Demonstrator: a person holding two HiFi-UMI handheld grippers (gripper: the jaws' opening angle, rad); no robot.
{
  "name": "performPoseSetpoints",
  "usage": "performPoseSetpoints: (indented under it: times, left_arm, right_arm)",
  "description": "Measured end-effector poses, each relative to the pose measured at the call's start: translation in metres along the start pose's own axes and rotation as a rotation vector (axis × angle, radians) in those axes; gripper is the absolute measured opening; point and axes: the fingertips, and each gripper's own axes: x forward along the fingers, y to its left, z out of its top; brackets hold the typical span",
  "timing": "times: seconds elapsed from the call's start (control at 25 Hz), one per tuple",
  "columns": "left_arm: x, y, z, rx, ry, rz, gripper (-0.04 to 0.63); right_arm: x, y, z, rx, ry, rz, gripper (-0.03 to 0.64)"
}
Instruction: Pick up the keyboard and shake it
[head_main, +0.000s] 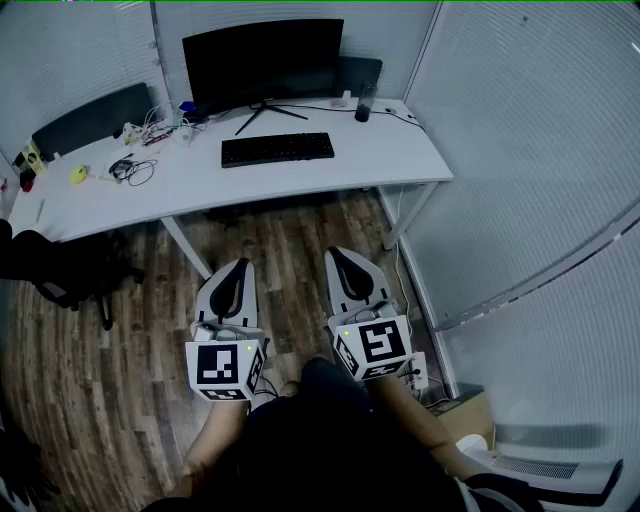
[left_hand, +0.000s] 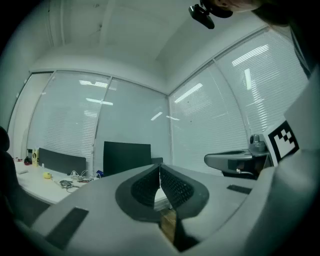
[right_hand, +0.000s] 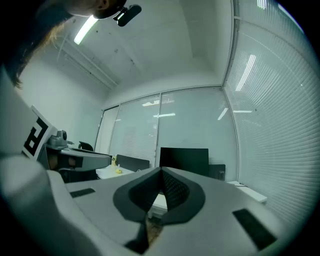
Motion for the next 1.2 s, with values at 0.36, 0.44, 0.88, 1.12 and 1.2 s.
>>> performPoseSetpoints:
  times: [0.36, 0.44, 0.88, 1.12, 1.2]
  left_arm:
    - [0.049, 0.013, -0.024, -0.015, 0.019, -0.028, 0.029]
    - [0.067, 0.023, -0.029, -0.018, 0.024, -0.020, 0.031]
    - [0.205, 0.100, -0.031, -0.048, 0.050, 0.069, 0.217]
    - [0.269, 0.129, -0.043, -0.076, 0.054, 0.122, 0.219]
    - [0.284, 0.137, -0.048, -0.084, 0.058, 0.145, 0.219]
  right_arm:
    - [0.046, -0.031, -0.027, -0.013, 0.016, -0.019, 0.029]
    - [0.066, -0.042, -0.034, -0.012, 0.021, -0.017, 0.029]
    - [0.211, -0.126, -0.051, 0.010, 0.080, 0.036, 0.142]
    - [0.277, -0.177, -0.064, 0.036, 0.093, 0.065, 0.153]
    - [0.295, -0.193, -0.068, 0.055, 0.093, 0.068, 0.153]
